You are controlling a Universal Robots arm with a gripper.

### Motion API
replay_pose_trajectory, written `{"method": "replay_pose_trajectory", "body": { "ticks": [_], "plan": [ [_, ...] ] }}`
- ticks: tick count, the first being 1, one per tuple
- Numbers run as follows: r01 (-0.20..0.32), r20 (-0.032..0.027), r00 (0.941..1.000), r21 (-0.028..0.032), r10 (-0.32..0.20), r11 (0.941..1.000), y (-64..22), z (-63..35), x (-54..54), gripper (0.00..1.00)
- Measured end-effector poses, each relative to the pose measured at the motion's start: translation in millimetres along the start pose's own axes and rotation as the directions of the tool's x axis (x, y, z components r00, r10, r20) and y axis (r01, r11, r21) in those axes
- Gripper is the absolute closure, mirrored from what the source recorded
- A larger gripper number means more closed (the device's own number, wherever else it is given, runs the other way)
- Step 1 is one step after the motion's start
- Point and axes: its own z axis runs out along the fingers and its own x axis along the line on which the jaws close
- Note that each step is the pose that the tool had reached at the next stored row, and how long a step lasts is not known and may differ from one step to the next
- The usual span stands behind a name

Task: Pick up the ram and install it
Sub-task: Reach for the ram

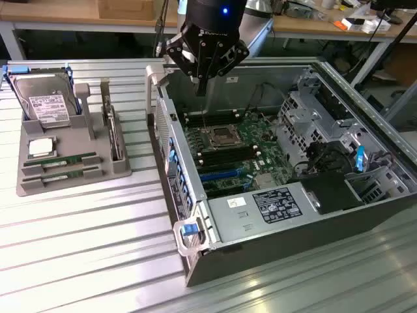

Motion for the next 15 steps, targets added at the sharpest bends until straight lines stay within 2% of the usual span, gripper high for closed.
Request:
{"method": "replay_pose_trajectory", "body": {
  "ticks": [5, 15],
  "plan": [
    [0.0, 0.0, 1.0, 0.0, 0.0, 1.0, -0.7, -0.2, 9.5, 0.89],
    [0.0, 0.0, 1.0, 0.0, 0.0, 1.0, -1.3, -0.5, 17.1, 0.89]
  ]
}}
